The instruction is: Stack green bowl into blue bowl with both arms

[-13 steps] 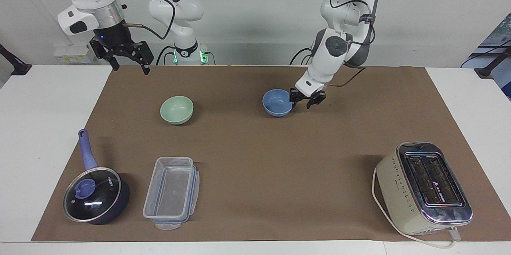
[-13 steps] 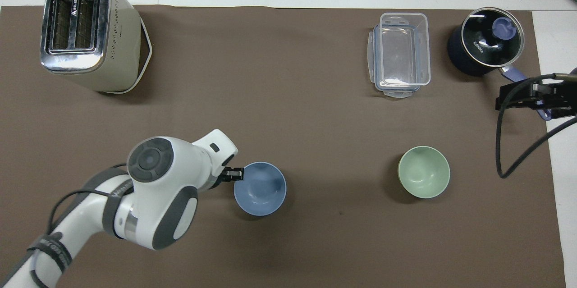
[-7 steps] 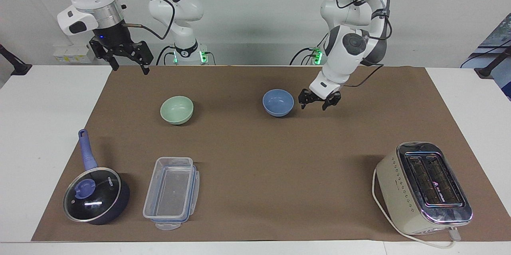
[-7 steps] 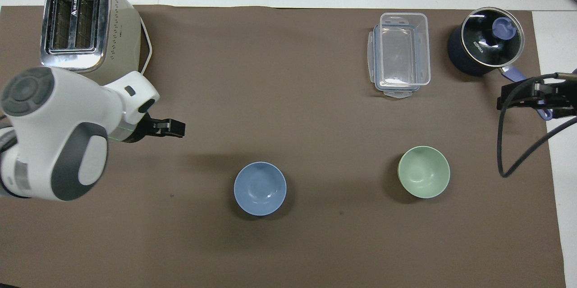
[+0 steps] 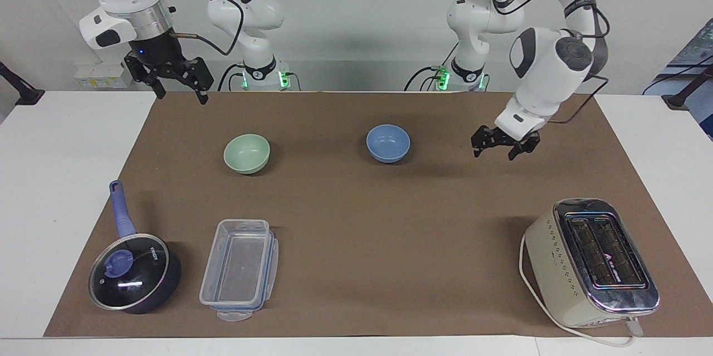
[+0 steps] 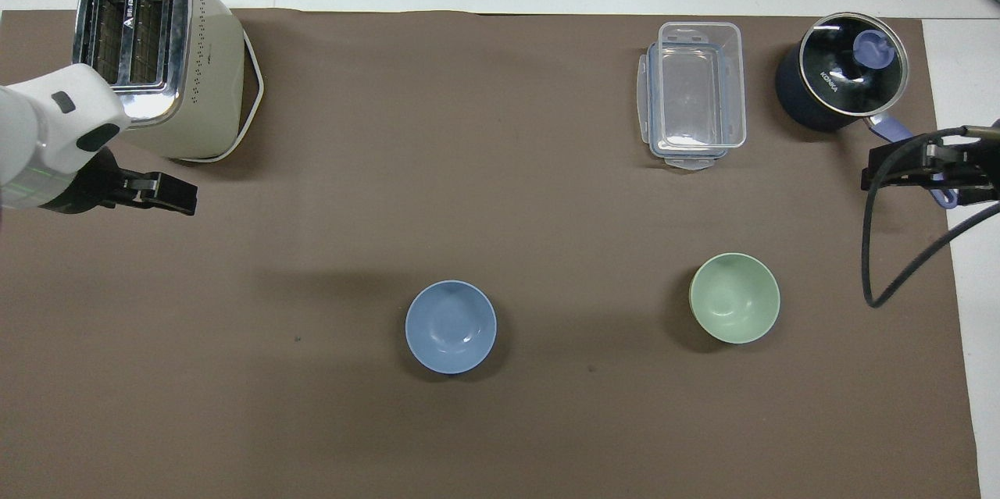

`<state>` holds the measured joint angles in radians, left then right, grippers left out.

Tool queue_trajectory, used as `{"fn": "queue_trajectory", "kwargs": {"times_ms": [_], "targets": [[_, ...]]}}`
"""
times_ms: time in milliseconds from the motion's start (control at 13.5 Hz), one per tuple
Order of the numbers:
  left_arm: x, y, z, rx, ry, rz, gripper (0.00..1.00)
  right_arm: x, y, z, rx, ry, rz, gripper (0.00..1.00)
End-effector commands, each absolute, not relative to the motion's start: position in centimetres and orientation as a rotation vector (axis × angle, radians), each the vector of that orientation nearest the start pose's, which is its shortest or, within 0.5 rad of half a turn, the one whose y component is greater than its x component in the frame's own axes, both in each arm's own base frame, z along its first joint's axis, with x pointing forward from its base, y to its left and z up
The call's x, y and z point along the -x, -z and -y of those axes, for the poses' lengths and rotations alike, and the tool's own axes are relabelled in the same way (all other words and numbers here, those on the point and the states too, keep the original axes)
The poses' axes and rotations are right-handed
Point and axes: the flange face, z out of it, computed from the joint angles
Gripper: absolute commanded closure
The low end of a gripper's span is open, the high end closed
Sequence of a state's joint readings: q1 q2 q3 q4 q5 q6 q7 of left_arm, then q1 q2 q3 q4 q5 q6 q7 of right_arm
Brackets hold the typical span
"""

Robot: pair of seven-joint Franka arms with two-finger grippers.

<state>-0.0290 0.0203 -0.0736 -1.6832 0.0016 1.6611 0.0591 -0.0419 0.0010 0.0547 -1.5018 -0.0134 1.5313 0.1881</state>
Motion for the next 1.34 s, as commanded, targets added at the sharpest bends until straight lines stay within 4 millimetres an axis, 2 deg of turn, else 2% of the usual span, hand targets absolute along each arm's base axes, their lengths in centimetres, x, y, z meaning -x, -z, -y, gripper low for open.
{"fn": "queue_trajectory", "kwargs": {"times_ms": [0, 148, 520, 668, 816, 1039, 1262], "targets": [[-56.0, -59.7, 6.0, 3.1, -0.132, -0.26, 0.0, -55.0, -65.6, -0.5, 3.106, 0.057, -0.275, 0.0], [-55.7, -61.6, 5.8, 3.105, -0.121, -0.249, 0.0, -55.0, -65.5, -0.5, 3.106, 0.054, -0.275, 0.0], [-55.5, -61.3, 5.8, 3.111, -0.107, -0.245, 0.0, -54.8, -65.3, -0.5, 3.107, 0.047, -0.276, 0.0], [-55.5, -61.3, 5.8, 3.111, -0.107, -0.245, 0.0, -54.1, -64.7, -0.5, 3.108, 0.05, -0.277, 0.0], [-55.5, -61.3, 5.8, 3.111, -0.107, -0.246, 0.0, -53.5, -62.8, -0.6, 3.108, 0.081, -0.274, 0.0], [-55.5, -61.3, 5.8, 3.111, -0.107, -0.245, 0.0, -53.1, -59.0, 0.0, 3.118, 0.01, -0.236, 0.0], [-55.5, -61.3, 5.7, 3.111, -0.107, -0.243, 0.0, -52.3, -53.2, 0.8, 3.125, -0.025, -0.188, 0.0]]}}
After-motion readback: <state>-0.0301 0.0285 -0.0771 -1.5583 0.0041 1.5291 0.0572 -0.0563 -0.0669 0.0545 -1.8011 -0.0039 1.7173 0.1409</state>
